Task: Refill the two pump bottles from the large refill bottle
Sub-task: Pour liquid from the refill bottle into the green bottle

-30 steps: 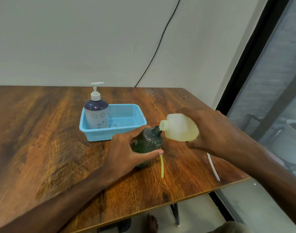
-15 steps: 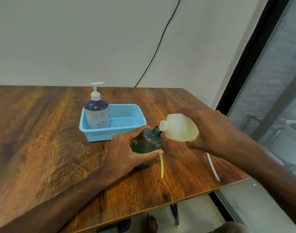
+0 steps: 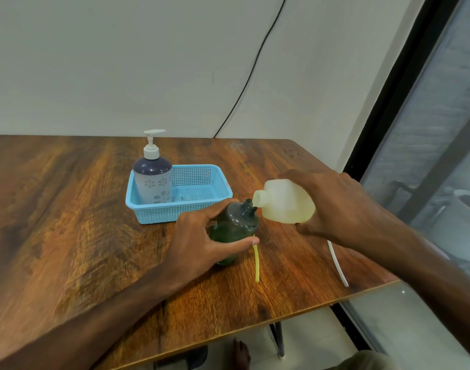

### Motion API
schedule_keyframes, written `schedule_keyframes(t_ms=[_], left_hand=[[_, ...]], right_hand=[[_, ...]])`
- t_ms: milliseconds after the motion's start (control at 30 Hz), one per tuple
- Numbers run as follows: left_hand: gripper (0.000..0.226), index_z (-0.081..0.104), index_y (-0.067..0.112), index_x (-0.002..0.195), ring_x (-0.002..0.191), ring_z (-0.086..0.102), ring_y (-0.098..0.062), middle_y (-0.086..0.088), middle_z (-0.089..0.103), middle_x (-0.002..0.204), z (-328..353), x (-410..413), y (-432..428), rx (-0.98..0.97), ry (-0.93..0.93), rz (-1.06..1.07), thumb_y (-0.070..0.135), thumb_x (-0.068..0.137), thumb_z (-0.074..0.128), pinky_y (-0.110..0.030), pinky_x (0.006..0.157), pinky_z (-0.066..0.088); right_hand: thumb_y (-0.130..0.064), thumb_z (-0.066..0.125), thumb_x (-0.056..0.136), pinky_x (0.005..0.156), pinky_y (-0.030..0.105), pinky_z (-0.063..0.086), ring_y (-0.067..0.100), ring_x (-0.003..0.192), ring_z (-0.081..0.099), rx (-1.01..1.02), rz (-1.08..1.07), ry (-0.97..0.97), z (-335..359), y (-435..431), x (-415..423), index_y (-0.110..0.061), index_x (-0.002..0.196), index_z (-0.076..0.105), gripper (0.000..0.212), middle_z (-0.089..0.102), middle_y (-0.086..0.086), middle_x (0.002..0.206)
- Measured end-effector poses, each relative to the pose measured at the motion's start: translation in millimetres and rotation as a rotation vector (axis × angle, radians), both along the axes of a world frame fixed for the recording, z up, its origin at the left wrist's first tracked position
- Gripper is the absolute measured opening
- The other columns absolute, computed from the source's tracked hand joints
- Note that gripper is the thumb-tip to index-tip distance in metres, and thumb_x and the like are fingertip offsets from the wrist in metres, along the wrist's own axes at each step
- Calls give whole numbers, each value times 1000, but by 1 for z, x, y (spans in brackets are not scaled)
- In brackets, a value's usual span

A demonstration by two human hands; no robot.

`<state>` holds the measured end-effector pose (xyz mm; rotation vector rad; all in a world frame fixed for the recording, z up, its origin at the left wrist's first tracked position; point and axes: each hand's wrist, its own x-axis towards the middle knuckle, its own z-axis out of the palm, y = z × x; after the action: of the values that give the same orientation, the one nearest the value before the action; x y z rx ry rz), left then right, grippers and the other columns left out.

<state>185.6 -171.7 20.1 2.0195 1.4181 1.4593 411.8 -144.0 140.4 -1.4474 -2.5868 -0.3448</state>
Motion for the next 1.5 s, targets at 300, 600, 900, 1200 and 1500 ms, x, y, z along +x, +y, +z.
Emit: schedule_keyframes(t_ms=[300,600,900,1200,1500], left_hand=[[72,54,41,128,108,44,35,35,52,119,0,-1,2,-5,16,7,58,66,86,7,84,38],[68,55,42,126,112,46,31,41,50,118,1,0,0,10,-1,-14,58,67,85,4,87,41],[69,56,41,127,115,49,26,40,52,120,-1,-2,1,17,-4,-24,60,67,84,1,89,43],[69,54,44,126,112,47,30,43,49,118,1,-2,0,10,6,-17,61,67,83,3,86,42],[70,54,44,127,110,48,29,40,51,118,0,-2,0,5,15,-9,65,66,81,4,87,41]], right_hand=[[-41,84,75,100,34,46,19,134,46,-8,-3,-13,-2,2,0,-36,149,36,88,51,-7,147],[-40,85,73,95,32,47,18,131,49,15,12,0,-3,4,2,-36,147,40,87,54,-8,144],[-39,86,73,94,34,48,18,130,49,14,8,-3,-3,4,1,-37,147,38,88,54,-8,144],[-40,85,73,95,34,48,18,130,50,13,10,-12,-2,4,0,-38,147,38,88,54,-8,143],[-40,85,73,93,33,49,19,130,50,32,14,-26,-2,3,0,-37,147,39,88,54,-8,144]])
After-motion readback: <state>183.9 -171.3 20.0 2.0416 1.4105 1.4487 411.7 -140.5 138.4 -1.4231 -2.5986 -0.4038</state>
